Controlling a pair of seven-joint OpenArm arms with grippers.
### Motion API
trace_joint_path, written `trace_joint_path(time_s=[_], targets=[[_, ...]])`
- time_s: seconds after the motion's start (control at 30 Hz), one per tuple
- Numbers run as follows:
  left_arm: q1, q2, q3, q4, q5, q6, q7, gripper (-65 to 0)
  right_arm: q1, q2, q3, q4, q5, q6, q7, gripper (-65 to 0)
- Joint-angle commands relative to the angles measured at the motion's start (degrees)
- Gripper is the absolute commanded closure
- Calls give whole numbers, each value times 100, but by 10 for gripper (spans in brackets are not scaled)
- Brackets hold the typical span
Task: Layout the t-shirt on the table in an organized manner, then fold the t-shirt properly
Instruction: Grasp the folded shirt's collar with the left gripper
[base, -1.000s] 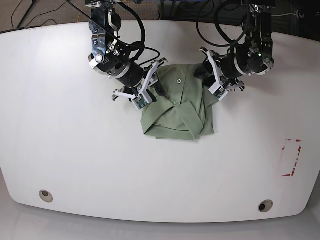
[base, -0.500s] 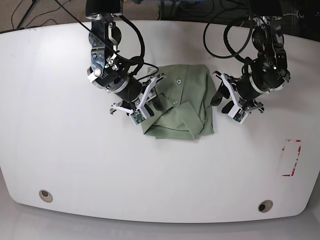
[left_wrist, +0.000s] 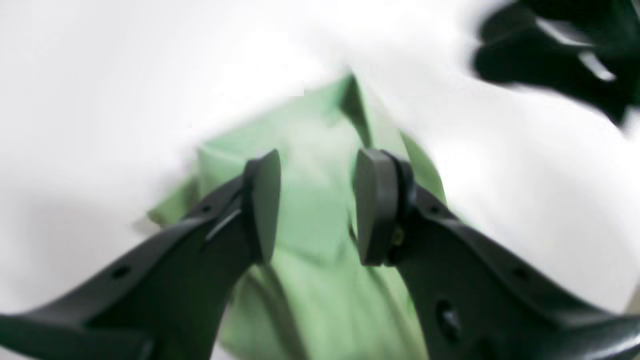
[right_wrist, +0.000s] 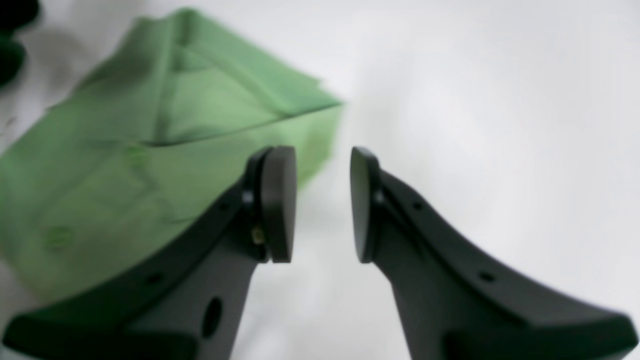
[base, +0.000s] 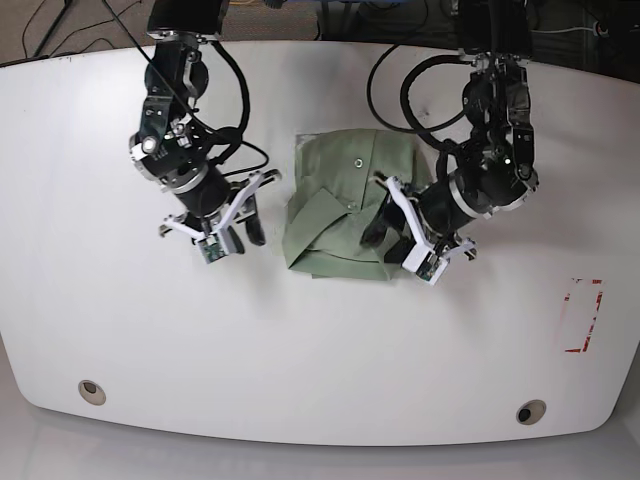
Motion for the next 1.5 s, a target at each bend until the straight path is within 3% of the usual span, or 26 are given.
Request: trace_joint_path(time_s=[0.0, 0.2, 0.53, 0.83, 1.07, 1.47], targets=[[-193, 175, 146, -2, -132, 252, -238, -233, 69, 118, 167, 164, 69, 6, 124, -171], [-255, 509, 551, -249, 334, 788, -906, -235, 69, 197, 633, 199, 60, 6, 124, -170], [-26, 799, 1650, -1075, 1820, 911, -2120, -235, 69, 233, 1099, 278, 60, 15, 124, -171], [554, 755, 1702, -1409, 2787, 1843, -3421, -233, 61, 233, 1116, 278, 69, 15, 115, -170], [870, 491, 1720, -1392, 3086, 2239, -3860, -233, 8, 206, 1099, 270, 78, 15, 115, -170], [897, 430, 1685, -1646, 3103, 2274, -3939, -233, -1, 180, 1081, 252, 78, 15, 115, -170]])
